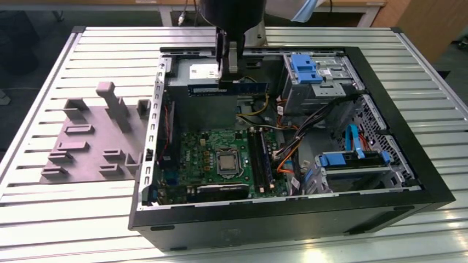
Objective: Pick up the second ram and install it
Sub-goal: 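Pick up the second ram and move it above second insertion slot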
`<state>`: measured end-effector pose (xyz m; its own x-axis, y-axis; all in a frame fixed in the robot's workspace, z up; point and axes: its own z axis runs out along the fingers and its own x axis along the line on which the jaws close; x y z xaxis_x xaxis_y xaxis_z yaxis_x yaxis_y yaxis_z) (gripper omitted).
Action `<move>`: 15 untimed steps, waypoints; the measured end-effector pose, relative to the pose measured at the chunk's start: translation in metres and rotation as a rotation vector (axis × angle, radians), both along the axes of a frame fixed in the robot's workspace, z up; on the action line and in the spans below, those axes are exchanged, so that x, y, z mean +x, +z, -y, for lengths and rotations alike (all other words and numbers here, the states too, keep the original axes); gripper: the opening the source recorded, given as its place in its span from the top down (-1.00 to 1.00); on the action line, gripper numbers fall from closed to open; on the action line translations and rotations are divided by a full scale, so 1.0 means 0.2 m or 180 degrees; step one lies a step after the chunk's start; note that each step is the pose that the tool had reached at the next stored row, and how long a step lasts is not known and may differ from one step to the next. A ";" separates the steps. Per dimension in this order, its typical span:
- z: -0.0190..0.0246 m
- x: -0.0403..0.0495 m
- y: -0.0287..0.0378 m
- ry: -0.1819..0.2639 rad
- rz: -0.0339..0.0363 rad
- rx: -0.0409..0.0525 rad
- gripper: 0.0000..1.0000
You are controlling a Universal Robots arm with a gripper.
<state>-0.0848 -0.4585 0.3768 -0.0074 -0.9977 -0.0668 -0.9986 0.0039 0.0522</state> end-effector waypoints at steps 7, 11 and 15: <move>0.000 0.014 -0.023 0.0000 0.0000 0.0000 0.76; 0.000 0.021 -0.035 0.0000 0.0000 0.0000 0.76; 0.000 0.029 -0.046 0.0000 0.0000 0.0000 0.76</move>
